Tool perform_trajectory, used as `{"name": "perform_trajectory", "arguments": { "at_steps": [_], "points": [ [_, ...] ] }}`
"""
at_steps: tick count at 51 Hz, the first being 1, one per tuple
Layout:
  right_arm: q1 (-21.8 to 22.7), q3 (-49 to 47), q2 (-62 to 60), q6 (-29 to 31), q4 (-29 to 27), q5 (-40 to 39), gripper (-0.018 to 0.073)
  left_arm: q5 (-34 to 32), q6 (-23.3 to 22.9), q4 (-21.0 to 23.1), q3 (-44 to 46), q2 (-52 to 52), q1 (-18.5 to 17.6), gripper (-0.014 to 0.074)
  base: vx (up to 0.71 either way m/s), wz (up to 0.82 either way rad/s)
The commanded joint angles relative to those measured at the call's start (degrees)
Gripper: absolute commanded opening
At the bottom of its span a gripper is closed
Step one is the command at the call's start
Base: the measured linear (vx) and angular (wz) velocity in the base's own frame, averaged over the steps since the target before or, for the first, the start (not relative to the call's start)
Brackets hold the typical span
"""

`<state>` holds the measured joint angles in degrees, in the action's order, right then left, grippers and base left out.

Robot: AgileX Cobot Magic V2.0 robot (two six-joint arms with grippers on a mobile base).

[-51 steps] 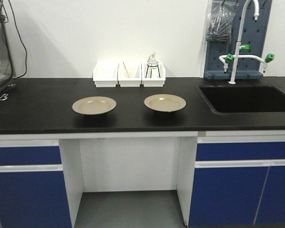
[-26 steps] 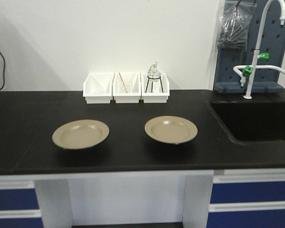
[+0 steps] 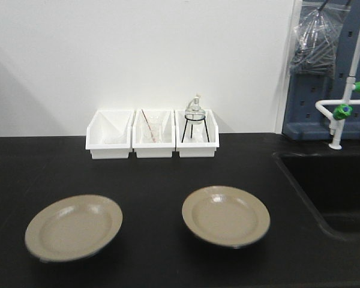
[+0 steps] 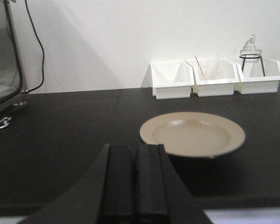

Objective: Arrange circular plates on left workspace

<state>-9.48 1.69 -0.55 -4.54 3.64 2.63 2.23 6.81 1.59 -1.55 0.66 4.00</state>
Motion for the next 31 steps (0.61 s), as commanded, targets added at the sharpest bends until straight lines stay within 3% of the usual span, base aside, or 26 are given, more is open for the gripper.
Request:
{"name": "perform_trajectory", "arguments": {
  "at_steps": [1, 31],
  "points": [
    [0.2, 1.2, -0.7, 0.6, 0.7, -4.5, -0.0002, -4.8, -0.6, 0.2, -1.1, 0.9, -0.4, 0.0000, 0.50, 0.03],
    [0.2, 1.2, -0.7, 0.6, 0.7, -4.5, -0.0002, -4.8, -0.6, 0.2, -1.1, 0.9, -0.4, 0.0000, 0.41, 0.02]
  ]
}}
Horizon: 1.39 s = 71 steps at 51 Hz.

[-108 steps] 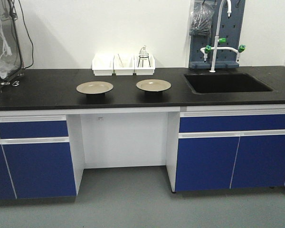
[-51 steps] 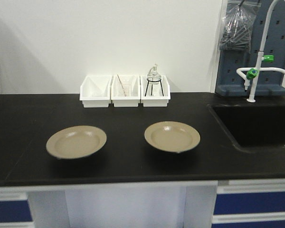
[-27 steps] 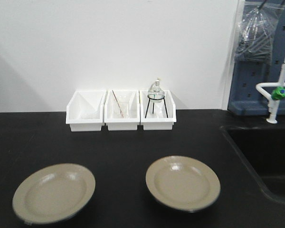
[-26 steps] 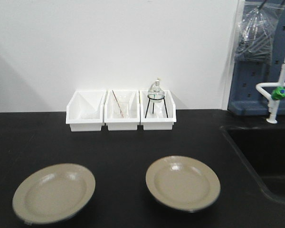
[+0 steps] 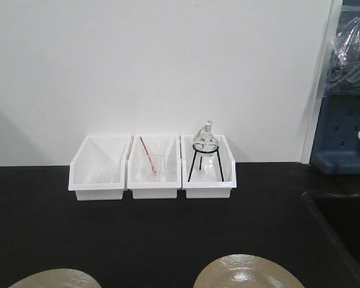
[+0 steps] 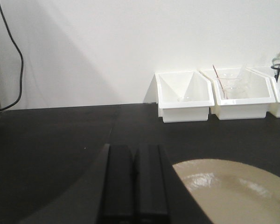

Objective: Arrange circular plates on left workspace

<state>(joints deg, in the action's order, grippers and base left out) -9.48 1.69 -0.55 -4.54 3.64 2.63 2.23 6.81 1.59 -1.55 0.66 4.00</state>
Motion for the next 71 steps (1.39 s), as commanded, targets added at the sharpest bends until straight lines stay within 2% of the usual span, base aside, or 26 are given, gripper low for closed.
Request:
{"name": "perform_trajectory", "arguments": {
  "at_steps": [1, 33, 37, 41, 43, 46, 48, 50, 52, 55, 59, 61, 63, 66, 71],
  "points": [
    [0.2, 1.2, -0.7, 0.6, 0.7, -4.5, -0.0002, -4.8, -0.6, 0.2, -1.1, 0.9, -0.4, 0.0000, 0.21, -0.05],
    [0.2, 1.2, -0.7, 0.6, 0.7, -4.5, -0.0002, -4.8, -0.6, 0.2, -1.1, 0.9, -0.4, 0.0000, 0.06, -0.01],
    [0.2, 1.2, -0.7, 0.6, 0.7, -5.6, -0.0002, -6.6, -0.4, 0.2, -1.1, 0.9, -0.4, 0.0000, 0.00, 0.00],
    [0.2, 1.0, -0.7, -1.4, -0.9, -10.3, -0.0002, -10.2, -1.0, 1.0, -0.9, 0.9, -0.4, 0.0000, 0.00, 0.00],
    [0.2, 0.5, -0.7, -5.1, -4.1, -13.2, -0.0002, -12.6, -4.3, 4.4, -0.2, 0.9, -0.4, 0.0000, 0.00, 0.00],
    [0.2, -1.4, -0.7, -10.7, -9.7, -12.6, -0.0002, -13.0, -10.5, 9.5, 1.3, 0.9, -0.5, 0.0000, 0.00, 0.00],
    [0.2, -2.9, -0.3, -14.1, -12.9, -11.5, -0.0002, -10.2, -15.4, 12.9, 4.1, 0.8, -0.5, 0.0000, 0.00, 0.00],
    [0.2, -4.7, 0.7, -17.1, -15.3, -10.3, -0.0002, -6.2, -18.0, 14.1, 5.9, 0.6, -0.5, 0.0000, 0.00, 0.00],
    [0.2, -6.2, 2.3, -18.9, -16.9, -9.4, -0.0002, -2.2, -19.0, 14.0, 8.4, -0.1, -0.5, 0.0000, 0.00, 0.00],
    [0.2, -9.0, 5.9, -21.2, -19.0, -6.6, -0.0002, 4.3, -17.9, 13.9, 12.2, -2.1, -0.5, 0.0000, 0.00, -0.01],
    [0.2, -13.5, 11.7, -22.7, -20.8, -0.7, -0.0002, 13.5, -15.5, 16.0, 17.6, -7.8, -0.5, 0.0000, 0.00, -0.01],
    [0.2, -16.1, 16.9, -22.3, -21.8, 4.0, -0.0002, 17.1, -13.8, 19.5, 19.9, -11.6, -0.5, 0.0000, 0.00, 0.00],
    [0.2, -18.4, 21.1, -21.3, -22.8, 7.4, -0.0002, 20.0, -10.5, 25.3, 22.0, -15.2, -0.6, 0.0000, 0.00, 0.00],
    [0.1, -22.1, 28.0, -17.3, -25.3, 12.6, -0.0002, 23.2, -3.9, 33.7, 24.1, -21.1, -1.2, 0.0000, 0.00, 0.00],
    [-2.1, -28.6, 39.3, -3.5, -32.6, 19.2, -0.0002, 29.7, 14.8, 51.6, 27.8, -30.8, -2.5, 0.0000, 0.00, 0.00]
  ]
}}
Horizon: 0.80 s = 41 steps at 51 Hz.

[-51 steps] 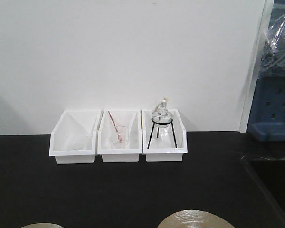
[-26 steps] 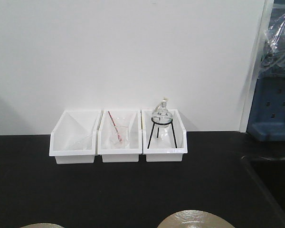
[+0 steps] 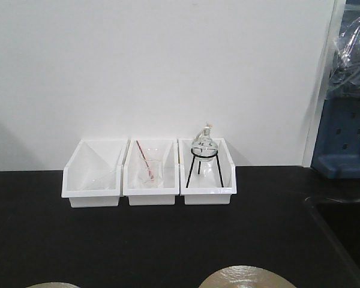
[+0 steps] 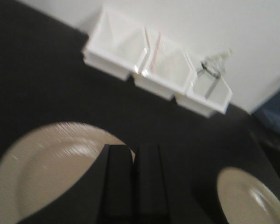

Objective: Arrange circular plates on left workspace

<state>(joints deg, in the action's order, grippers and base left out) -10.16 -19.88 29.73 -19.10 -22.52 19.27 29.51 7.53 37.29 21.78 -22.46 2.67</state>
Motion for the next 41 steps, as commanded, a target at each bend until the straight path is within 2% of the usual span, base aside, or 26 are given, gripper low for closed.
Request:
{"name": "perform_trajectory", "arguments": {
  "at_steps": [1, 4, 5, 8, 9, 10, 13, 14, 17, 24, 32, 37, 41],
  "points": [
    [-2.4, -8.5, 11.6, 14.9, -10.0, 3.7, -0.0002, 4.0, 18.3, 21.3, 5.1, -9.9, -1.4, 0.0000, 0.00, 0.00],
    [-4.5, -12.3, 18.2, 25.5, -17.5, 6.9, -0.0002, 9.0, 27.7, 31.8, 6.8, -15.8, -1.5, 0.0000, 0.00, 0.00],
    [-5.2, -14.2, 21.5, 30.8, -22.1, 8.3, -0.0002, 10.4, 30.0, 35.3, 7.1, -18.0, -1.5, 0.0000, 0.00, 0.00],
    [-6.3, -17.9, 27.1, 41.3, -31.5, 12.4, -0.0002, 14.7, 34.0, 44.3, 8.1, -24.2, -1.5, 0.0000, 0.00, 0.00],
    [-6.5, -19.3, 30.1, 45.0, -35.8, 15.4, -0.0002, 16.2, 35.3, 46.6, 8.3, -26.3, -1.5, 0.0000, 0.00, 0.00],
    [-6.4, -20.7, 32.3, 48.5, -37.8, 17.7, -0.0002, 17.5, 36.7, 48.5, 8.7, -28.2, -1.5, 0.0000, 0.00, 0.00],
    [-6.4, -24.1, 37.6, 56.0, -44.7, 23.4, -0.0002, 20.1, 40.0, 50.9, 9.7, -32.9, -1.5, 0.0000, 0.00, 0.00],
    [-6.4, -25.6, 39.4, 58.6, -47.5, 25.2, -0.0002, 20.2, 40.4, 51.1, 10.1, -34.4, -1.4, 0.0000, 0.00, 0.00],
    [-5.6, -28.7, 44.3, 61.6, -51.2, 29.6, -0.0002, 20.2, 40.8, 50.8, 11.5, -38.3, -0.5, 0.0000, 0.00, 0.00],
    [1.8, -32.2, 50.3, 61.6, -52.1, 35.8, -0.0002, 21.9, 40.7, 50.2, 12.7, -43.5, 5.1, 0.0000, 0.00, 0.00],
    [17.3, -32.0, 52.7, 61.6, -49.9, 42.6, -0.0002, 30.0, 40.7, 46.7, 12.7, -45.9, 17.5, 0.0000, 0.00, 0.00],
    [26.5, -32.0, 52.7, 61.6, -48.1, 44.1, -0.0002, 31.4, 39.3, 40.7, 12.6, -46.2, 25.7, 0.0000, 0.00, 0.00],
    [31.0, -32.0, 52.7, 61.6, -47.0, 44.1, -0.0002, 31.3, 38.4, 36.2, 12.6, -46.2, 29.3, 0.0000, 0.00, 0.00]
  ]
}}
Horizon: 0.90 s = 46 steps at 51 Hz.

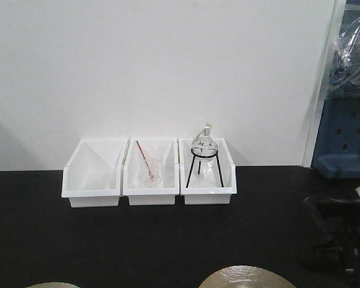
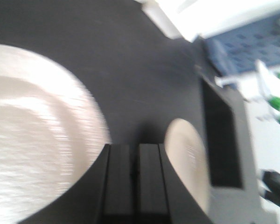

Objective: Arrange circular plates on left workspace

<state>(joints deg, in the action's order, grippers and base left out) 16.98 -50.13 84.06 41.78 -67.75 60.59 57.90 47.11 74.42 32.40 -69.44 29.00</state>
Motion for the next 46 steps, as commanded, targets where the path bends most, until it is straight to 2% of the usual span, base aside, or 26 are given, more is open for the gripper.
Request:
{"name": "perform_trajectory", "arguments": {
  "at_steps": [1, 5, 12, 20, 26, 35, 41, 46],
  "points": [
    [4.8, -1.7, -1.7, 0.7, -1.5, 2.6, -0.0002, 2.9, -1.5, -2.3, 2.0, 0.8, 3.6, 0.0000, 0.00, 0.00],
    [6.9, -1.7, -1.7, 0.8, -1.5, 1.4, -0.0002, 2.8, -1.6, -6.6, 2.0, 0.8, 4.5, 0.0000, 0.00, 0.00],
    [6.9, -1.7, -1.6, 1.3, -3.0, -2.0, -0.0001, 1.6, -0.1, -13.2, 2.0, 0.8, 4.3, 0.0010, 0.00, 0.00],
    [6.9, -1.7, -0.3, 3.0, -5.7, -1.8, 0.0000, -2.5, -0.8, -19.2, 2.0, 0.8, 4.3, 0.0079, 0.00, 0.00],
    [6.9, -1.7, 1.8, 3.8, -7.9, -0.7, 0.0002, -5.4, -4.2, -21.9, 2.0, 0.8, 4.3, 0.0188, 0.00, 0.00],
    [6.9, -1.7, 5.8, 5.2, -11.9, 3.0, 0.0001, -9.9, -7.1, -26.0, 2.0, 0.6, 4.3, 0.0399, 0.00, 0.00],
    [6.9, -1.7, 7.2, 7.8, -14.7, 4.8, 0.0001, -10.6, -7.9, -26.4, 2.0, -1.9, 4.3, 0.0509, 0.00, 0.00],
    [6.9, -1.7, 7.3, 8.9, -16.2, 5.4, 0.0001, -10.8, -7.8, -25.7, 2.0, -5.5, 4.3, 0.0543, 0.00, 0.00]
  ]
}}
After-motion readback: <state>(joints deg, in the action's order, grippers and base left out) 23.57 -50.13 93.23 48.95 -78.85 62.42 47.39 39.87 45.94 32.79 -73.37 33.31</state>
